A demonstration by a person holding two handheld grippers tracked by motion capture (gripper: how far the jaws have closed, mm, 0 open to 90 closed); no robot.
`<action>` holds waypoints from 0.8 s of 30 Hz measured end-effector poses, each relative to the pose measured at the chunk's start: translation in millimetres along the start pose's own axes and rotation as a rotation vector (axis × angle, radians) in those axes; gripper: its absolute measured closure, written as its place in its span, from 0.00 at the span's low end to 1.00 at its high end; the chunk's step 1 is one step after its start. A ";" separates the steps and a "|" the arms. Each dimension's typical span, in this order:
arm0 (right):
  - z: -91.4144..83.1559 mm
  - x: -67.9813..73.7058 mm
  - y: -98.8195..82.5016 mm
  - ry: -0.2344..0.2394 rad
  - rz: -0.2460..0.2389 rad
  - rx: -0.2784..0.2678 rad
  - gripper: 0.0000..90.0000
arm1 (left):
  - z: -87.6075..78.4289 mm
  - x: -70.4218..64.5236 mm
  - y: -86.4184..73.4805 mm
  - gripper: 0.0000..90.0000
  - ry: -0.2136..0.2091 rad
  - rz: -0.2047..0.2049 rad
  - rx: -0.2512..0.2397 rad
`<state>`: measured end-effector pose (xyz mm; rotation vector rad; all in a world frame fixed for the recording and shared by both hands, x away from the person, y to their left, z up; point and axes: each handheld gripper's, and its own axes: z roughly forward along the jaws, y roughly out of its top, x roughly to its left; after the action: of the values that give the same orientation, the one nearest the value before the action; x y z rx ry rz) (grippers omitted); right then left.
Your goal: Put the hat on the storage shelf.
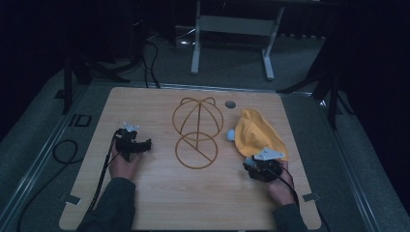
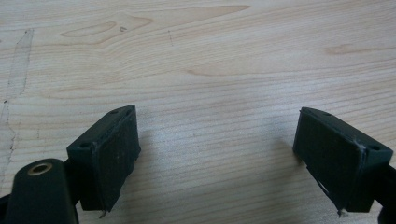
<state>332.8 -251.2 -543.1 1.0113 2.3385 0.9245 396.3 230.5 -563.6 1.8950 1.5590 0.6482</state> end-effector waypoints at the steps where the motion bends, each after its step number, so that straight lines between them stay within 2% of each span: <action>1: 1.7 -1.3 0.2 -0.002 -0.001 0.011 0.56 | 0.0 0.0 0.0 0.16 0.000 0.000 0.000; 5: 9.2 -5.0 0.2 -0.014 -0.001 0.051 0.56 | 0.0 0.0 0.0 0.16 0.000 0.000 0.000; 8: 12.6 -6.8 0.7 -0.027 0.006 0.061 0.60 | 0.0 0.0 0.0 0.16 0.000 0.000 0.000; 14: 11.0 -8.5 6.2 -0.073 -0.010 0.081 0.89 | 0.0 0.0 0.0 0.16 0.000 0.000 0.000; 17: 9.0 -6.2 10.0 -0.077 -0.027 0.082 0.92 | 0.0 0.0 0.0 0.16 0.000 0.000 0.000; 24: -4.2 -1.3 21.0 -0.072 -0.055 0.034 0.92 | 0.0 0.0 0.0 0.16 0.000 0.000 0.000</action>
<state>341.1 -243.1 -525.0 0.9723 2.3173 0.8175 396.3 230.5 -563.6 1.8953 1.5590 0.6483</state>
